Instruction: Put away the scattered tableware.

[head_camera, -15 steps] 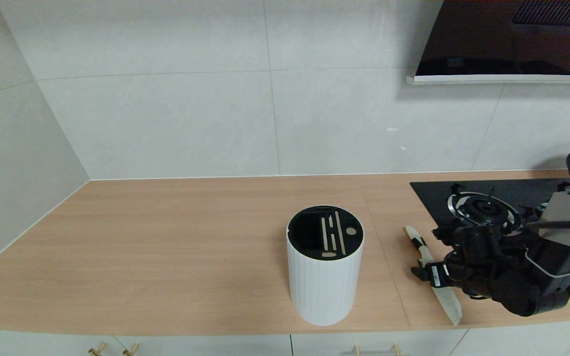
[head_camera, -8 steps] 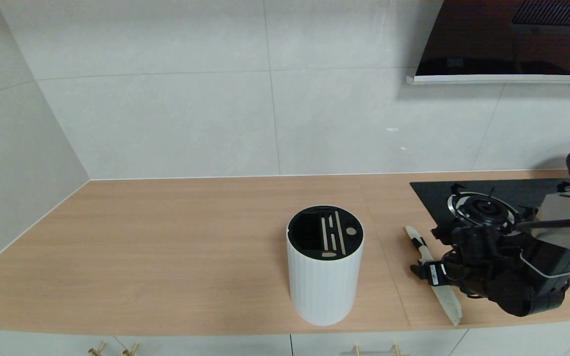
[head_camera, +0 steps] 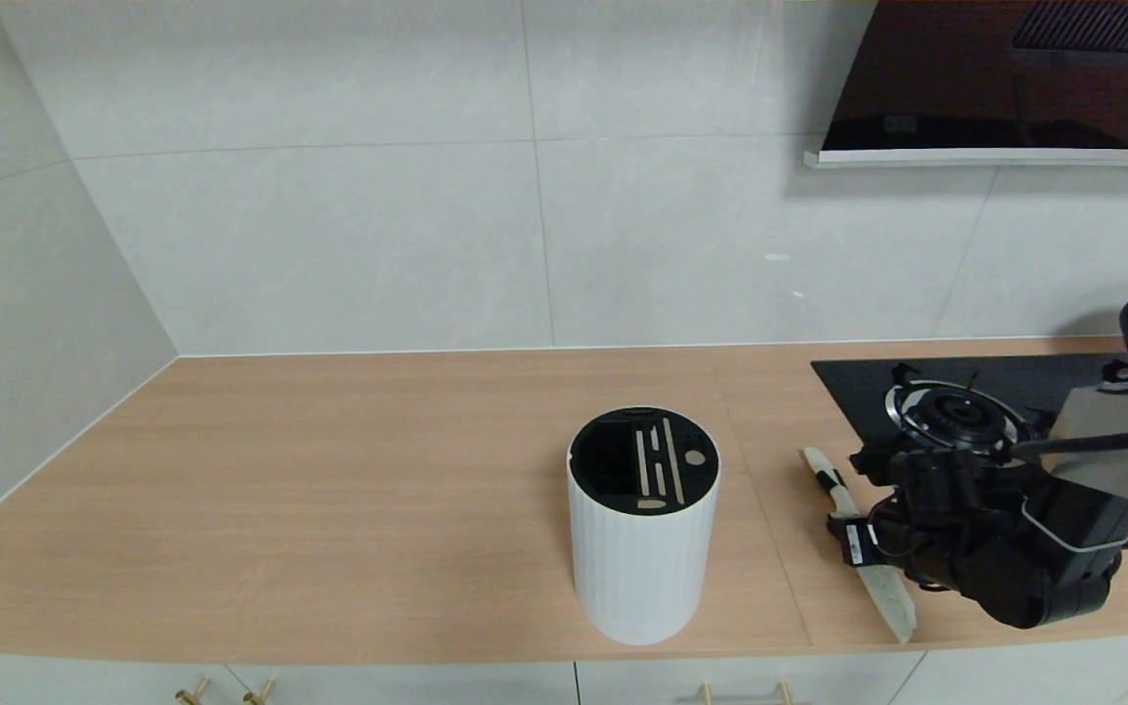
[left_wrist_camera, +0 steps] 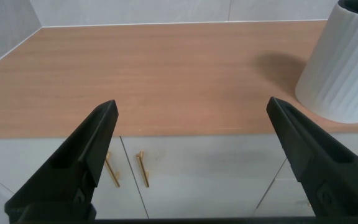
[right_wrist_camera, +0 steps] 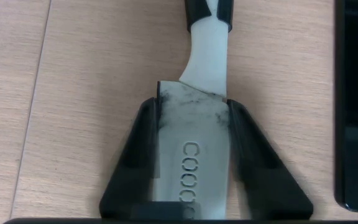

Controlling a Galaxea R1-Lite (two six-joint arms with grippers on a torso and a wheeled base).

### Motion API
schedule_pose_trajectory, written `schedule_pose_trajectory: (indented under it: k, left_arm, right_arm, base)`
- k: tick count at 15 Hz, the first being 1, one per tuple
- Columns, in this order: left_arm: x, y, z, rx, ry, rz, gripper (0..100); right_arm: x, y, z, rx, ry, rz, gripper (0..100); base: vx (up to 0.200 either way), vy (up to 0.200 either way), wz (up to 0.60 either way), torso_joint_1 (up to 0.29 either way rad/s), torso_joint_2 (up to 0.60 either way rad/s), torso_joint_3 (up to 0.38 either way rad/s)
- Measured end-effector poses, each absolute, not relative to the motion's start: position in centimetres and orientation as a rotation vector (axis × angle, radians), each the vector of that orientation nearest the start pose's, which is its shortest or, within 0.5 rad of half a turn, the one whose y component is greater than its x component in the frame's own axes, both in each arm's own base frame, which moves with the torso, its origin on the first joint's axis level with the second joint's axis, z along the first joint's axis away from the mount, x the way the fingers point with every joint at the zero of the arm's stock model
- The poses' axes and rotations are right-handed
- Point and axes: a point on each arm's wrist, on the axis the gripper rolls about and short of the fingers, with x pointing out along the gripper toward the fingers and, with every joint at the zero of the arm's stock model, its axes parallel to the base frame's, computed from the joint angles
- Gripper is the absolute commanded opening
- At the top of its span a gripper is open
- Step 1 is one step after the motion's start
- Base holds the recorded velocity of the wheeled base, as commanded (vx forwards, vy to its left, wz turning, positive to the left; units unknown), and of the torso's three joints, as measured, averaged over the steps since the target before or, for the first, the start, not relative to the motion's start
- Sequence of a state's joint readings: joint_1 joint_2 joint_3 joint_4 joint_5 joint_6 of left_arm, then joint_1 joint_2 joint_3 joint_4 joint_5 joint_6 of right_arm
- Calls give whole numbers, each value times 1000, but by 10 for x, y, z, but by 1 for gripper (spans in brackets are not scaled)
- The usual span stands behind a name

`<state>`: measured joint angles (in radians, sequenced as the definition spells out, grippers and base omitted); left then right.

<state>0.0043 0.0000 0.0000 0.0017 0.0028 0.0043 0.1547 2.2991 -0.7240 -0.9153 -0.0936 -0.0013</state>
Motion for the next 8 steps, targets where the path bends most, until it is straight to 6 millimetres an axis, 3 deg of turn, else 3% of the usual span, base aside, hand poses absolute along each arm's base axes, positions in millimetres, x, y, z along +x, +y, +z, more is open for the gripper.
schedule_pose_trajectory:
  k: [5, 8]
  left_arm:
    - [-23, 0, 75, 4, 2, 7, 100]
    - [-23, 0, 75, 5, 2, 7, 100]
  right_arm:
    - [352, 53, -11, -70, 638, 42, 0]
    - [351, 52, 1, -51, 613, 36, 0]
  base:
    - [0, 0, 0, 0, 0, 0]
    - [0, 0, 0, 0, 0, 0]
